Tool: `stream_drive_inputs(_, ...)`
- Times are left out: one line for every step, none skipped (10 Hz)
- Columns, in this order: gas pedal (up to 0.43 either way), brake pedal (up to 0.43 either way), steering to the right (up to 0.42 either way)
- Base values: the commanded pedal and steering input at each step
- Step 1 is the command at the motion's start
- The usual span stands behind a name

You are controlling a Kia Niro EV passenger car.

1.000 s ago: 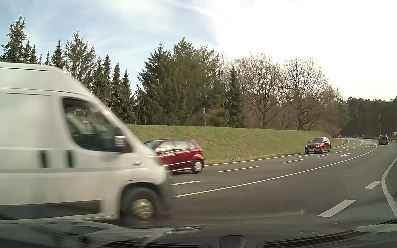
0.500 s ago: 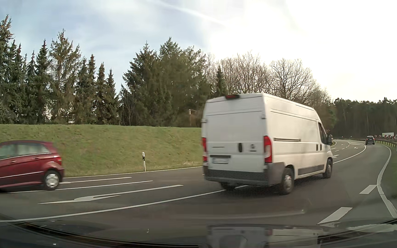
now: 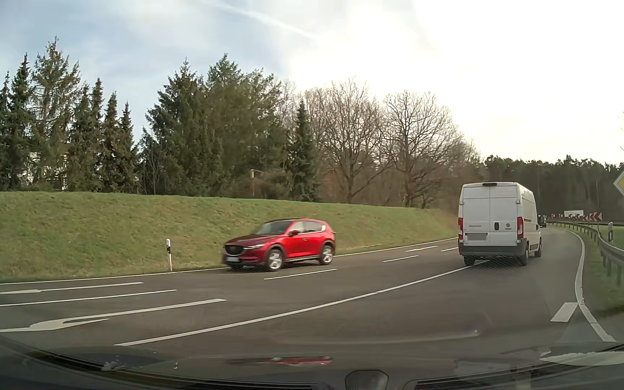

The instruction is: Follow the waypoints while adhering to traffic rules and regulations

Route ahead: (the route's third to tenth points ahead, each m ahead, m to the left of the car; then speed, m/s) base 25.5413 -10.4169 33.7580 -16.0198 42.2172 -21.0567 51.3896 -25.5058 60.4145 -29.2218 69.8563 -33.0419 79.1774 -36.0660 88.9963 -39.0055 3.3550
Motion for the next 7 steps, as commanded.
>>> stream_drive_inputs(0.531, 0.0, 0.356)
stream_drive_inputs(0.559, 0.0, 0.353)
stream_drive_inputs(0.559, 0.0, 0.349)
stream_drive_inputs(0.571, 0.0, 0.342)
stream_drive_inputs(0.579, 0.0, 0.333)
stream_drive_inputs(0.579, 0.0, 0.321)
stream_drive_inputs(0.579, 0.0, 0.299)
